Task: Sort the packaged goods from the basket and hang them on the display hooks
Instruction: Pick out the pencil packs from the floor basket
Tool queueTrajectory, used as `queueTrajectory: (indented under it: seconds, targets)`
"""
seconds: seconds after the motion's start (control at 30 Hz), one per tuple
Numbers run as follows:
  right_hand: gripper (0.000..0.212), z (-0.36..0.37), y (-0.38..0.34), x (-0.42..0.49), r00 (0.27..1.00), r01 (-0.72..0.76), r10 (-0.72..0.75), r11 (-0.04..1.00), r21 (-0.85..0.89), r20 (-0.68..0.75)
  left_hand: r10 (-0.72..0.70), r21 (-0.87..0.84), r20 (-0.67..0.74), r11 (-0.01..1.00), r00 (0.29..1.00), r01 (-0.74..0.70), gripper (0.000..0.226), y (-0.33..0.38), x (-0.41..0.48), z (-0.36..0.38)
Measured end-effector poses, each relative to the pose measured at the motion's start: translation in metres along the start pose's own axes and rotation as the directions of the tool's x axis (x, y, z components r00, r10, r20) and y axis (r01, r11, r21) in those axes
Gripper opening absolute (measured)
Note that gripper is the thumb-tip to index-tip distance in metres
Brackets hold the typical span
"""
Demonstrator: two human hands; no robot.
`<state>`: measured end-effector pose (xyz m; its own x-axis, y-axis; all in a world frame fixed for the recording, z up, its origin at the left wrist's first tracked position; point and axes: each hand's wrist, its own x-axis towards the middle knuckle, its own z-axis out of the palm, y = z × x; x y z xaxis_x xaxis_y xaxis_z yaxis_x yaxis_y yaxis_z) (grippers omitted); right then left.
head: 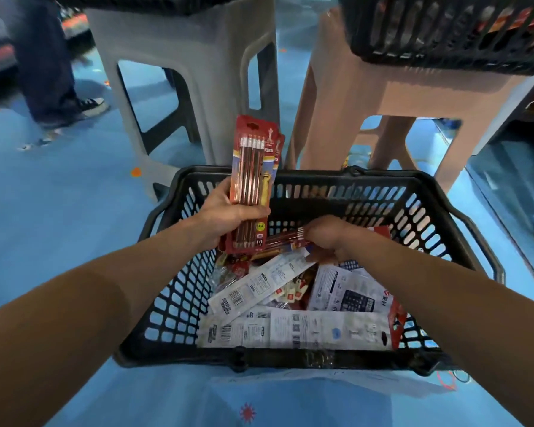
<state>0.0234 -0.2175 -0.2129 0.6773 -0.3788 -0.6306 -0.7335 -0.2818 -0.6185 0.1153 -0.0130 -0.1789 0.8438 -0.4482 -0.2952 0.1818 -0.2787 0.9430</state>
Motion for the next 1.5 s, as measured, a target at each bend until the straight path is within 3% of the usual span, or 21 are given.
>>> queueTrajectory:
  seconds: [0.07, 0.17, 0.27, 0.4, 0.47, 0.63, 0.8, 0.87, 0.97, 1.07, 1.27, 1.43, 1.5]
  targets:
    - [0.016, 0.004, 0.004, 0.008, 0.984, 0.057, -0.05, 0.998, 0.04, -0.171, 0.033, 0.023, 0.004, 0.999, 0.999, -0.033, 0.08, -0.002, 0.0, 0.0]
    - [0.021, 0.008, 0.003, 0.002, 0.935, 0.132, -0.138, 0.99, -0.043, -0.327, 0.035, 0.041, 0.013, 0.999, 0.999, -0.035, 0.073, -0.004, 0.0, -0.002]
    - [0.012, 0.006, -0.009, -0.02, 0.873, 0.28, -0.29, 0.956, -0.084, -0.392, 0.026, 0.045, 0.034, 0.999, 0.999, -0.027, 0.072, -0.002, 0.002, -0.004]
    - [0.012, -0.005, -0.027, -0.05, 0.739, 0.463, -0.487, 0.869, -0.174, -0.466, 0.001, 0.038, 0.05, 0.999, 0.999, -0.003, 0.072, 0.001, -0.002, -0.008]
    - [0.011, -0.012, -0.032, -0.062, 0.686, 0.531, -0.516, 0.837, -0.133, -0.514, 0.005, 0.062, 0.058, 0.998, 0.998, -0.008, 0.071, 0.001, -0.005, -0.012]
    - [0.034, -0.033, -0.043, -0.08, 0.565, 0.678, -0.543, 0.735, -0.026, -0.622, -0.017, 0.093, 0.047, 0.996, 0.999, 0.013, 0.077, 0.01, -0.014, -0.016]
    - [0.019, -0.036, -0.051, -0.089, 0.676, 0.707, -0.559, 0.676, 0.208, -0.48, -0.056, 0.059, 0.211, 0.997, 0.976, 0.045, 0.063, 0.018, -0.026, -0.018]
    - [0.028, -0.033, -0.05, -0.094, 0.734, 0.669, -0.549, 0.686, 0.287, -0.399, -0.052, 0.038, 0.271, 0.998, 0.961, 0.043, 0.056, 0.023, -0.034, -0.013]
    - [0.034, -0.032, -0.052, -0.097, 0.801, 0.599, -0.509, 0.691, 0.406, -0.315, -0.093, 0.016, 0.3, 0.996, 0.95, 0.093, 0.065, 0.028, -0.043, -0.006]
    - [0.033, -0.029, -0.056, -0.093, 0.844, 0.537, -0.426, 0.69, 0.486, -0.327, -0.159, 0.035, 0.334, 0.987, 0.929, 0.156, 0.071, 0.031, -0.048, -0.001]
    - [0.027, -0.024, -0.061, -0.081, 0.865, 0.493, -0.315, 0.674, 0.55, -0.39, -0.195, 0.065, 0.382, 0.981, 0.904, 0.184, 0.092, 0.033, -0.053, 0.008]
    - [0.028, -0.016, -0.063, -0.071, 0.835, 0.514, -0.263, 0.686, 0.514, -0.483, -0.227, 0.079, 0.43, 0.974, 0.874, 0.214, 0.096, 0.025, -0.044, 0.01]
    - [0.028, -0.014, -0.062, -0.065, 0.838, 0.502, -0.245, 0.695, 0.514, -0.487, -0.214, 0.066, 0.437, 0.976, 0.874, 0.206, 0.087, 0.023, -0.041, 0.011]
